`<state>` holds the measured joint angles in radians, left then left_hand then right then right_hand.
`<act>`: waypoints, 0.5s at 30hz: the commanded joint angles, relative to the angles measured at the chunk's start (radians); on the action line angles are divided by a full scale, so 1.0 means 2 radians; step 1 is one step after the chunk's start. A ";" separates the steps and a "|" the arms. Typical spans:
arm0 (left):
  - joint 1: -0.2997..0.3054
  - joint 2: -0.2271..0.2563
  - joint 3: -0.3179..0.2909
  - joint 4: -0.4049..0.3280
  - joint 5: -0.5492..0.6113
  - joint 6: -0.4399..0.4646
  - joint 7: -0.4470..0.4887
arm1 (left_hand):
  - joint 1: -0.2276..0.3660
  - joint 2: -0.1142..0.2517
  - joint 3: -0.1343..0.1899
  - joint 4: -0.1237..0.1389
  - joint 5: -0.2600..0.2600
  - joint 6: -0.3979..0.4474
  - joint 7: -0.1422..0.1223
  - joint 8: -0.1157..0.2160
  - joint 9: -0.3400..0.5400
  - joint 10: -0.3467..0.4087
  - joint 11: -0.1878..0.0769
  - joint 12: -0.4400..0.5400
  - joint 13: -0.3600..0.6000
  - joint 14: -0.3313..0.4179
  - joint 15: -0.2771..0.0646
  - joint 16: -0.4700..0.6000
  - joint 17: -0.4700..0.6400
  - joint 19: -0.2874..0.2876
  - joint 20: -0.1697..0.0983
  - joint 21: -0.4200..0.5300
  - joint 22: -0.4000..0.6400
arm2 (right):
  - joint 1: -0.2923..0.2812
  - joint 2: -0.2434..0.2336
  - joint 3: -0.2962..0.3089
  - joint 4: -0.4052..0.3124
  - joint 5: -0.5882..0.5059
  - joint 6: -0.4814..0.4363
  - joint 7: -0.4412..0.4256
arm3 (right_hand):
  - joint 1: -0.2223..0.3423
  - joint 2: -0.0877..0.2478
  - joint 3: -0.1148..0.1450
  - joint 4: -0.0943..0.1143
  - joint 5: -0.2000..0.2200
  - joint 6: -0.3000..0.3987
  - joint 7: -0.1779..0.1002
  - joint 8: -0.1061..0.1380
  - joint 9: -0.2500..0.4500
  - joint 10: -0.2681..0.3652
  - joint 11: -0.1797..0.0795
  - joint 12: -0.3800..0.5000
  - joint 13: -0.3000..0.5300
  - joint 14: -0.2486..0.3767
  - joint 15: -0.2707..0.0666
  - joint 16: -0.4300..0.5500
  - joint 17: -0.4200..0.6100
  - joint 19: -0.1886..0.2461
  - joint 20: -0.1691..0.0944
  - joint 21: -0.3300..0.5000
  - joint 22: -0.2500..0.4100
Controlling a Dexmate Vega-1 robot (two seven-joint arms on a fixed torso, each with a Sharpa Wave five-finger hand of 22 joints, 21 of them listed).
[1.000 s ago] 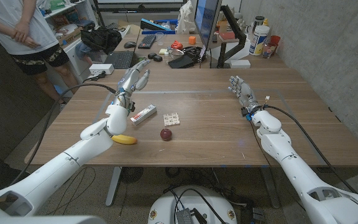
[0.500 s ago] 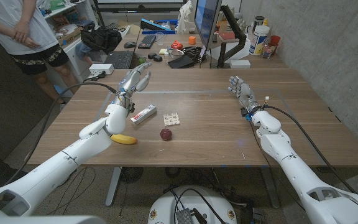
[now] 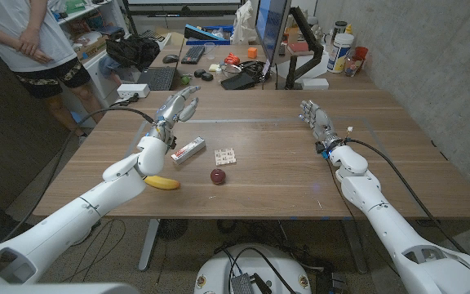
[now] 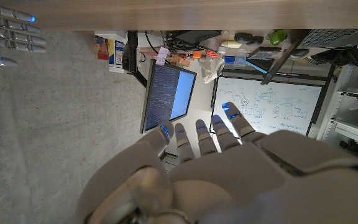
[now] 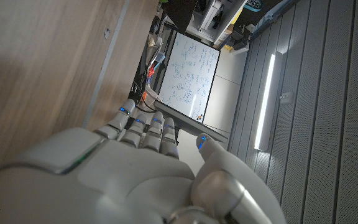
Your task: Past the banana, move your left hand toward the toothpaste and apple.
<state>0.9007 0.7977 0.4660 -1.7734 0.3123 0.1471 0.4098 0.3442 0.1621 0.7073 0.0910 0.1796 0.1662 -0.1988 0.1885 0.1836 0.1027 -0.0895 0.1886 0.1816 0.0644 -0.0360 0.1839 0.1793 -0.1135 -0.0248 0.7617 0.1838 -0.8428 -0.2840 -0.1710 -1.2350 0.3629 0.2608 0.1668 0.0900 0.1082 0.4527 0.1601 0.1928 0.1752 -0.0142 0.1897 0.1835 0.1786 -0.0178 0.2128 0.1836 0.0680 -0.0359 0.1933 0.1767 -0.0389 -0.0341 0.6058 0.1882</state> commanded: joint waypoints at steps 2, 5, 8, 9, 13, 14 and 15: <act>-0.002 0.008 0.006 0.000 -0.005 0.009 -0.020 | 0.007 -0.003 -0.001 0.000 0.000 -0.002 -0.004 0.000 0.002 0.000 -0.003 0.002 0.001 0.001 -0.029 0.003 0.002 -0.003 0.002 0.000 0.002 | 0.001 0.002 -0.003 0.001 -0.003 0.000 -0.003 | -0.005 0.039 0.005 -0.001 0.001 0.005 -0.001 0.001 0.002 0.005 -0.002 0.001 0.002 0.006 -0.010 0.002 0.002 -0.002 -0.044 0.000 0.001; -0.004 0.008 0.007 0.001 -0.005 0.009 -0.021 | 0.008 -0.003 -0.001 -0.001 0.000 -0.003 -0.004 0.000 0.002 0.000 -0.003 0.002 0.001 0.001 -0.029 0.002 0.002 -0.003 0.002 0.000 0.002 | 0.002 0.002 -0.004 0.002 -0.004 0.000 -0.003 | -0.005 0.039 0.005 0.000 0.001 0.005 -0.001 0.001 0.002 0.005 -0.002 0.001 0.002 0.006 -0.011 0.002 0.002 -0.002 -0.045 0.000 0.001; -0.005 0.008 0.007 0.002 -0.005 0.009 -0.022 | 0.008 -0.003 -0.001 -0.001 0.000 -0.004 -0.003 0.000 0.002 0.000 -0.002 0.002 0.001 0.000 -0.028 0.003 0.002 -0.004 0.003 0.000 0.002 | 0.002 0.003 -0.004 0.003 -0.005 0.001 -0.004 | -0.005 0.039 0.005 0.000 0.001 0.005 -0.001 0.001 0.002 0.005 -0.001 0.001 0.002 0.006 -0.010 0.002 0.002 -0.002 -0.045 0.000 0.001; -0.005 0.009 0.007 0.002 -0.005 0.009 -0.022 | 0.008 -0.003 -0.001 -0.001 0.000 -0.004 -0.004 0.000 0.002 0.000 -0.002 0.003 0.001 0.000 -0.028 0.002 0.002 -0.004 0.003 0.000 0.002 | 0.002 0.003 -0.004 0.003 -0.005 0.001 -0.004 | -0.005 0.039 0.005 0.000 0.001 0.005 -0.001 0.001 0.002 0.005 -0.002 0.001 0.002 0.006 -0.010 0.002 0.002 -0.002 -0.045 0.000 0.001; -0.006 0.011 0.008 0.001 -0.006 0.012 -0.029 | 0.010 -0.003 -0.001 -0.002 0.001 -0.004 -0.004 0.000 0.002 0.000 -0.003 0.003 0.001 0.000 -0.028 0.002 0.001 -0.004 0.004 0.000 0.002 | 0.003 0.003 -0.005 0.005 -0.006 0.003 -0.004 | -0.005 0.039 0.005 -0.001 0.001 0.005 -0.001 0.001 0.002 0.005 -0.002 0.001 0.002 0.006 -0.011 0.002 0.002 -0.002 -0.045 -0.001 0.001; -0.006 0.012 0.008 0.001 -0.006 0.013 -0.030 | 0.010 -0.003 0.000 -0.002 0.001 -0.004 -0.004 0.000 0.002 -0.001 -0.002 0.003 0.001 0.000 -0.028 0.002 0.001 -0.004 0.004 0.000 0.002 | 0.004 0.004 -0.006 0.006 -0.006 0.003 -0.004 | -0.005 0.039 0.005 0.000 0.001 0.005 -0.001 0.001 0.002 0.005 -0.002 0.001 0.002 0.006 -0.011 0.002 0.002 -0.002 -0.045 -0.001 0.001; -0.007 0.013 0.009 0.001 -0.006 0.013 -0.031 | 0.011 -0.003 0.000 -0.003 0.001 -0.005 -0.004 0.000 0.002 -0.001 -0.002 0.003 0.001 0.000 -0.028 0.002 0.001 -0.005 0.005 0.000 0.002 | 0.004 0.004 -0.006 0.006 -0.007 0.003 -0.004 | -0.005 0.039 0.005 0.000 0.001 0.005 -0.001 0.001 0.002 0.005 -0.002 0.001 0.002 0.006 -0.011 0.002 0.002 -0.002 -0.045 -0.001 0.001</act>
<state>0.8933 0.8125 0.4764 -1.7734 0.3033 0.1626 0.3718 0.3535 0.1529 0.7074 0.0910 0.1796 0.1608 -0.2041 0.1885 0.1836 0.1027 -0.0894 0.1886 0.1817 0.0645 -0.0359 0.1860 0.1792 -0.1188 -0.0195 0.7617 0.1838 -0.8388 -0.2800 -0.1776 -1.2307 0.3554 0.2618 0.1612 0.0900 0.1082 0.4528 0.1601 0.1928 0.1751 -0.0142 0.1897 0.1835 0.1827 -0.0219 0.2128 0.1836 0.0679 -0.0359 0.1933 0.1768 -0.0388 -0.0340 0.6058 0.1882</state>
